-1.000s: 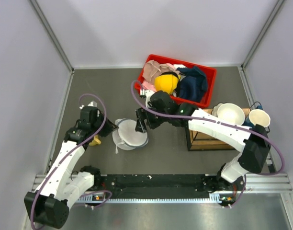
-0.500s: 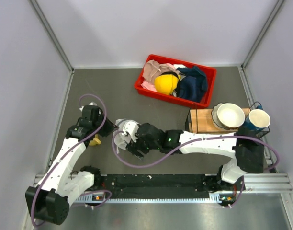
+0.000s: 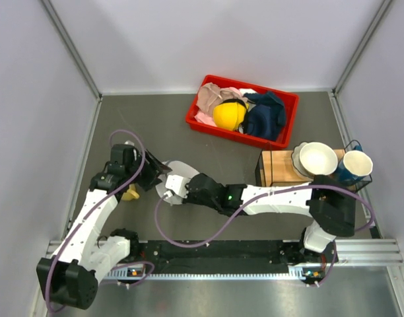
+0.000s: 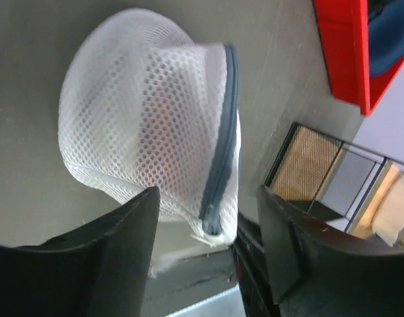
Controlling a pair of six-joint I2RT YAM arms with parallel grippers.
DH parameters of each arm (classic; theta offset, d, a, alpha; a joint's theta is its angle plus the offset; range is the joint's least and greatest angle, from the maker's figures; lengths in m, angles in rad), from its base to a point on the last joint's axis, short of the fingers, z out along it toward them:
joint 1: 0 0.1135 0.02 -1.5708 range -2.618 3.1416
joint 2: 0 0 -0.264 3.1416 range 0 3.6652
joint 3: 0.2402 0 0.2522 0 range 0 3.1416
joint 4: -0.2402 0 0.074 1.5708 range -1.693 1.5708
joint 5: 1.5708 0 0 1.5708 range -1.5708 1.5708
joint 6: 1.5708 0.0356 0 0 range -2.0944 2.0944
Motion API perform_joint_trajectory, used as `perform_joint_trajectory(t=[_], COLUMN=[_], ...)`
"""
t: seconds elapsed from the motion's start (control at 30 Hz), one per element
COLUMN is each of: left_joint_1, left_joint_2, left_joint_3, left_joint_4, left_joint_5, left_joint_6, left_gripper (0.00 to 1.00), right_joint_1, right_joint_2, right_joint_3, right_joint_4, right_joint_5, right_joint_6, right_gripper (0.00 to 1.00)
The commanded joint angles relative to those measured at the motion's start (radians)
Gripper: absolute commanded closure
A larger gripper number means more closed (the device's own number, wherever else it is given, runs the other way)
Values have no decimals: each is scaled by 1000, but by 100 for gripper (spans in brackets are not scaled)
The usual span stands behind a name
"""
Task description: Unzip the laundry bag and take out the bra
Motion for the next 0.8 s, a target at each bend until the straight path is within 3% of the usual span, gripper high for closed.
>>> perform_joint_trajectory(t=[0.0, 0.13, 0.4, 0.43, 0.47, 0.57, 0.6, 0.67, 0.7, 0.77], left_joint_1=[15, 16, 15, 15, 15, 15, 15, 15, 15, 13], left_joint_2=[12, 8, 73, 94, 105, 142, 146, 144, 139, 125], left_joint_3=[40, 8, -84, -86, -84, -63, -53, -52, -55, -59], left_joint_4=[-22, 20, 219, 234, 256, 239, 233, 227, 227, 233], left_joint_5=[161, 222, 352, 357, 357, 343, 340, 328, 325, 313], left_joint_6=[-16, -35, -76, -76, -69, -50, -46, -38, -41, -52], left_gripper=[22, 16, 26, 31, 51, 94, 100, 100, 100, 100], right_joint_1=[-56, -76, -80, -80, -80, -82, -82, -83, -83, -95], right_joint_2=[-51, -88, -95, -97, -100, -121, -132, -164, -177, -217], right_joint_3=[-70, -119, -113, -116, -116, -122, -127, -122, -105, -69], right_joint_4=[183, 249, 222, 222, 218, 226, 231, 215, 158, 64], right_joint_5=[-1, -79, -131, -133, -131, -77, -8, 115, 146, 159], right_joint_6=[-154, -183, -207, -211, -211, -163, -145, -82, -12, 73], right_gripper=[100, 100, 100, 100, 100, 99, 96, 60, 32, 29])
